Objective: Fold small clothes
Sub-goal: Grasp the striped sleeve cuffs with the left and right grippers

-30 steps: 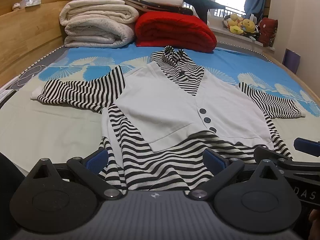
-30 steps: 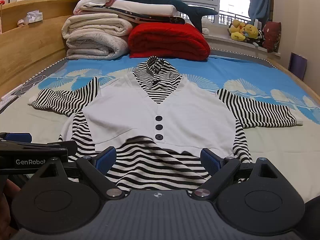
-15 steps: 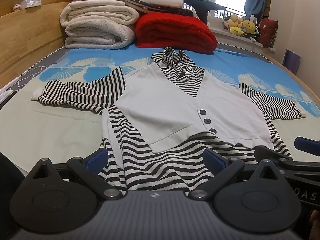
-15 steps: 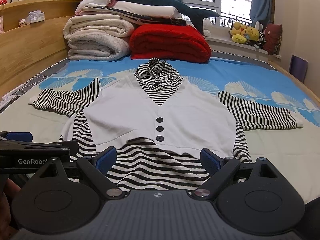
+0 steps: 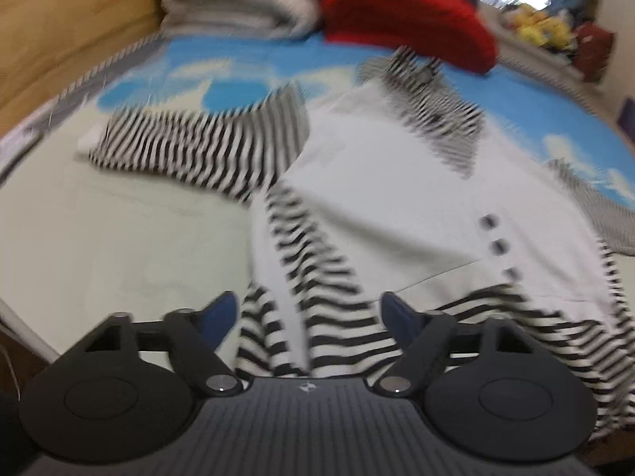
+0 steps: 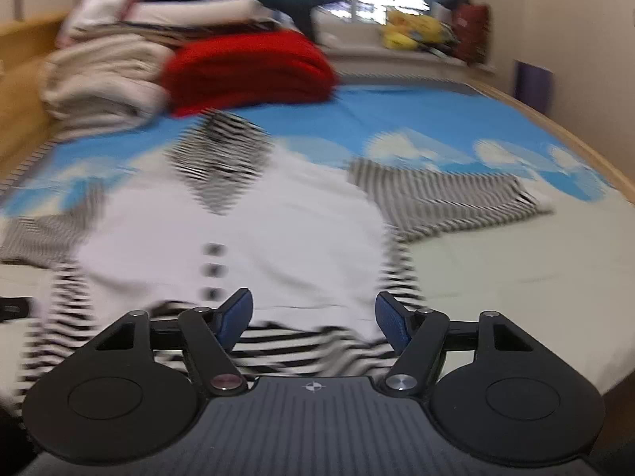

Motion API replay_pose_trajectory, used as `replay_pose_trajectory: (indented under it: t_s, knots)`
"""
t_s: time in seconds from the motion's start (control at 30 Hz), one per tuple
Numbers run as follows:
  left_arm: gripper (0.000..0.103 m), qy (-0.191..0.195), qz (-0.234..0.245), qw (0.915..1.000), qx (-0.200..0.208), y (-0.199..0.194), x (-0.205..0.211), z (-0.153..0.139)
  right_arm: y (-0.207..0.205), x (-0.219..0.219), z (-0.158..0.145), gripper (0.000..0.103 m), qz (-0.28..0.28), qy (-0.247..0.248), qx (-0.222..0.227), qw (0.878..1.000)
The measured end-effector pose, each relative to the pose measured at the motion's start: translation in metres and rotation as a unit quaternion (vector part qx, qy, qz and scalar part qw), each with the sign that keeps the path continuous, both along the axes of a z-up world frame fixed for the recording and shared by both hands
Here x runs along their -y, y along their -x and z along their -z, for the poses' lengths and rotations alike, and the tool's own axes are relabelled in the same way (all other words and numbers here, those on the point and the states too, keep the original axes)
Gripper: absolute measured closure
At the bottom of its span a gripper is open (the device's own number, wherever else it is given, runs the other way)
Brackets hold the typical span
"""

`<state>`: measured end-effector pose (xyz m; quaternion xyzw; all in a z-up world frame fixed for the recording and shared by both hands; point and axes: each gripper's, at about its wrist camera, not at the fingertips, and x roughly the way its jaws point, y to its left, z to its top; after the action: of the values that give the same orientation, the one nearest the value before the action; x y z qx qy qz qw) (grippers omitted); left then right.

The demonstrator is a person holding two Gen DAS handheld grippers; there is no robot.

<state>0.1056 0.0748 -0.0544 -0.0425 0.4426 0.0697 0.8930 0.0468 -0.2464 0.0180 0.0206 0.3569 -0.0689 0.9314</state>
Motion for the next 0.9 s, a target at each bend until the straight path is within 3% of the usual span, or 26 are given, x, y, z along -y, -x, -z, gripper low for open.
replay_pose_trajectory:
  t_s: [0.13, 0.2, 0.23, 0.3, 0.33, 0.37, 0.5, 0.6, 0.73, 0.83, 0.9]
  knots:
    - [0.042, -0.012, -0.009, 0.9984, -0.055, 0.002, -0.015, 0.04, -0.017, 0.031, 0.035, 0.044, 0.047, 0.007, -0.055, 0.997]
    - [0.071, -0.001, -0.018, 0.997, -0.076, 0.01, -0.025, 0.051, -0.019, 0.042, 0.053, 0.047, 0.058, 0.001, -0.084, 0.995]
    - [0.091, 0.001, -0.023, 0.9965, -0.081, 0.016, -0.029, 0.052, -0.018, 0.046, 0.061, 0.049, 0.062, -0.001, -0.1, 0.993]
    - [0.097, -0.004, -0.028, 0.997, -0.072, 0.023, -0.038, 0.048, -0.016, 0.055, 0.075, 0.06, 0.071, -0.013, -0.127, 0.989]
    - [0.097, -0.018, -0.038, 0.9971, -0.064, 0.026, -0.041, 0.044, -0.014, 0.057, 0.081, 0.064, 0.075, -0.023, -0.139, 0.987]
    - [0.097, -0.027, -0.052, 0.9967, -0.056, 0.027, -0.048, 0.041, -0.012, 0.06, 0.086, 0.075, 0.078, -0.037, -0.15, 0.985]
    - [0.097, -0.014, -0.06, 0.9968, -0.05, 0.025, -0.058, 0.036, -0.009, 0.055, 0.084, 0.088, 0.073, -0.063, -0.168, 0.981]
    - [0.095, -0.035, -0.048, 0.9981, -0.018, 0.027, -0.05, 0.021, -0.007, 0.056, 0.085, 0.088, 0.075, -0.08, -0.186, 0.976]
    - [0.093, -0.051, 0.0, 0.998, 0.037, 0.038, -0.024, 0.0, -0.006, 0.048, 0.078, 0.088, 0.064, -0.039, -0.188, 0.979]
    - [0.076, -0.045, 0.047, 0.9949, 0.077, 0.04, -0.002, -0.008, -0.002, 0.046, 0.068, 0.086, 0.066, -0.022, -0.162, 0.984]
    - [0.065, -0.019, 0.061, 0.9961, 0.06, 0.036, 0.003, 0.0, 0.0, 0.047, 0.06, 0.077, 0.067, -0.028, -0.133, 0.988]
